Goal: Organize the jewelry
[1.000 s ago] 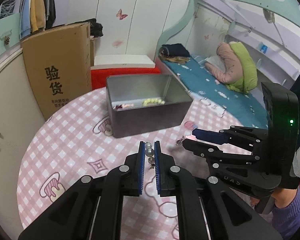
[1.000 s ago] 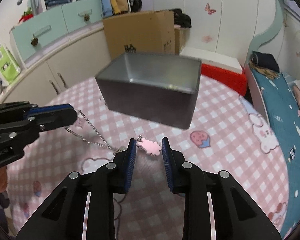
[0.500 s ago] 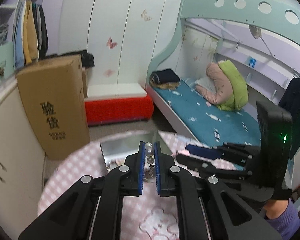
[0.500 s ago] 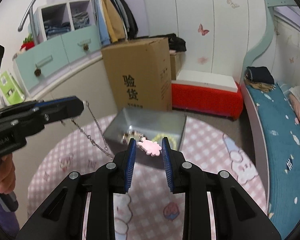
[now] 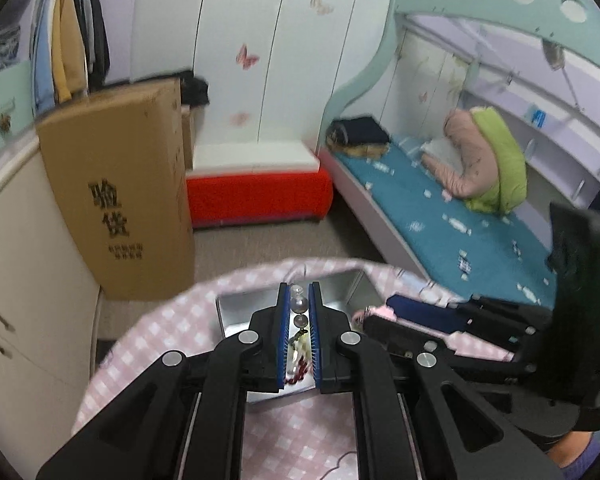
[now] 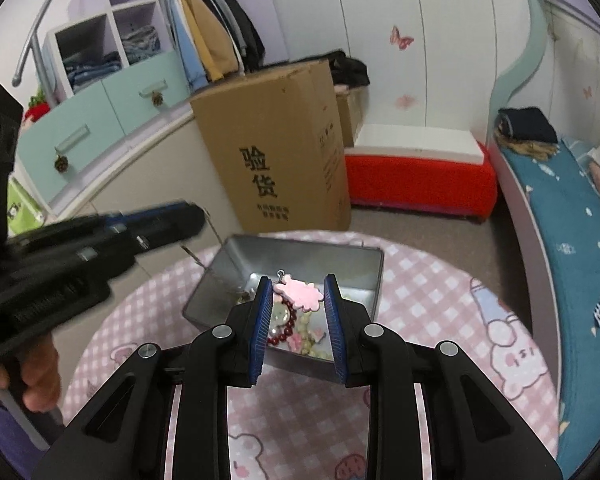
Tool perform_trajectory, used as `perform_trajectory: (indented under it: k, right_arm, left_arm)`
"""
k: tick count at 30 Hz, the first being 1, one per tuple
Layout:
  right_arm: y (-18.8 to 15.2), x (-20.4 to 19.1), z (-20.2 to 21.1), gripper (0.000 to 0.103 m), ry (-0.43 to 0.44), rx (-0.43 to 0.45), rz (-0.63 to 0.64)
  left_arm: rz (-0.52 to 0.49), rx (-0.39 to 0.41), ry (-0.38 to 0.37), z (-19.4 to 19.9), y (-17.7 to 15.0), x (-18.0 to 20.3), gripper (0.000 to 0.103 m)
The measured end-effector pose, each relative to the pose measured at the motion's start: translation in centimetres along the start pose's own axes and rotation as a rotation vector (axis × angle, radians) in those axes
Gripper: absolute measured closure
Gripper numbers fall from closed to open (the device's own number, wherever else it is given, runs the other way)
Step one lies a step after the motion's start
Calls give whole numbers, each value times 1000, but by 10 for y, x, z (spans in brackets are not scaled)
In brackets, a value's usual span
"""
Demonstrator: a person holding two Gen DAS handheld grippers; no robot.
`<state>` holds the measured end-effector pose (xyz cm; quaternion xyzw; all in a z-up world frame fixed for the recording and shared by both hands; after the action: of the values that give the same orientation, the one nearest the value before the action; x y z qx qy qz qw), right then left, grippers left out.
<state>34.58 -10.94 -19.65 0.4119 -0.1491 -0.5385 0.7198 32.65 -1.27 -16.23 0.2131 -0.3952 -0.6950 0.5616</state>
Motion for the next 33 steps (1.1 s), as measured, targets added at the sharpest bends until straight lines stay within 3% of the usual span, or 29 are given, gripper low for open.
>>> perform_trajectory:
  k: [6, 15, 18, 19, 22, 25, 27, 29, 33]
  right_arm:
    - [-16, 5, -23, 76, -6, -50, -19]
    - [-20, 6, -28, 76, -4, -55, -35]
    - [-18, 8, -25, 75, -9, -41, -47]
    - [-18, 9, -23, 75, -6, -37, -52]
    - [-16, 11, -14, 74, -6, -23, -59]
    - [-13, 12, 3, 59, -23, 10, -62]
    - [-10, 11, 19, 58, -34, 35, -61]
    - [-8, 10, 38, 57, -51, 57, -60]
    - [-7, 5, 79, 45, -109, 120, -34]
  left_arm:
    - [4, -97, 5, -33, -30, -9, 95]
    - [-5, -121, 13, -36, -39, -7, 94]
    - [8, -106, 27, -31, -39, -9, 64]
    - [14, -92, 33, -29, -37, -10, 58]
    - [29, -74, 25, -19, -35, -10, 56]
    - [37, -24, 43, -1, -31, -11, 43]
    - [40, 4, 52, 11, -29, -10, 40]
    - [49, 46, 79, 29, -26, -12, 28]
    - [45, 128, 143, 66, -24, -10, 17]
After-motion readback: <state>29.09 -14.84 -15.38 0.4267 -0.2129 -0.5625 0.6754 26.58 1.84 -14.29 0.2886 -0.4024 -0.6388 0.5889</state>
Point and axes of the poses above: each gripper's, at about its wrist camera, not at the fingertips, and z roughly against the way its jaws point, x to its right, y to its top, the point moved 7 cm from there along -z, roughly the way its jaws point, and after that the axes turned 5 degrees about x, right-handed, at the moved point
